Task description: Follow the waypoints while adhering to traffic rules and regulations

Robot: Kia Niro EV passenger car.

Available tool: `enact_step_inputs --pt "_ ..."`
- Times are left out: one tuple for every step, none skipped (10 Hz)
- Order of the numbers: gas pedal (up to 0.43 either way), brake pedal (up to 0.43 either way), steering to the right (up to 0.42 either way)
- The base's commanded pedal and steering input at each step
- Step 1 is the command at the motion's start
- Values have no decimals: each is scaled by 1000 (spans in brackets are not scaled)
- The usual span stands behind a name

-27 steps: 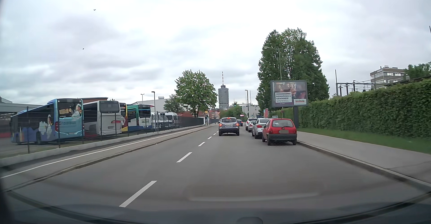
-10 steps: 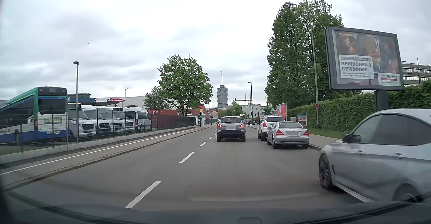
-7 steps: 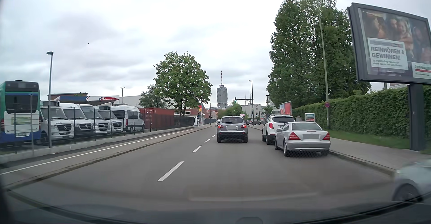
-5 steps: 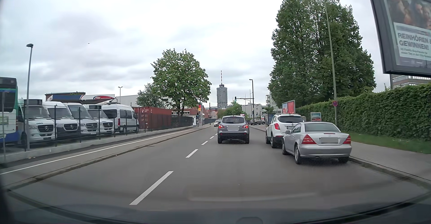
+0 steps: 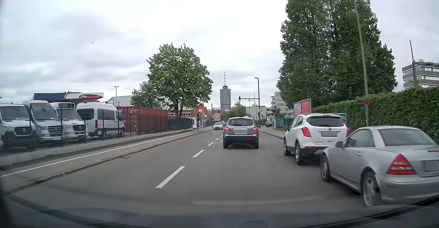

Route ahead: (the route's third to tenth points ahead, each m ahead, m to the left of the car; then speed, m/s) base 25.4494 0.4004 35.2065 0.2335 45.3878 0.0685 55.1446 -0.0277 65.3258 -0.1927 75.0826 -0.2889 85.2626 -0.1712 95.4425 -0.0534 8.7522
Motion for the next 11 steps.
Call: enact_step_inputs --pt "0 0 6" --pt "0 0 6" --pt "0 0 6" --pt "0 0 6" --pt "0 0 6" --pt "0 0 8" --pt "0 0 10" --pt "0 0 15" --pt "0 0 19" --pt "0 0 19" --pt "0 0 19"
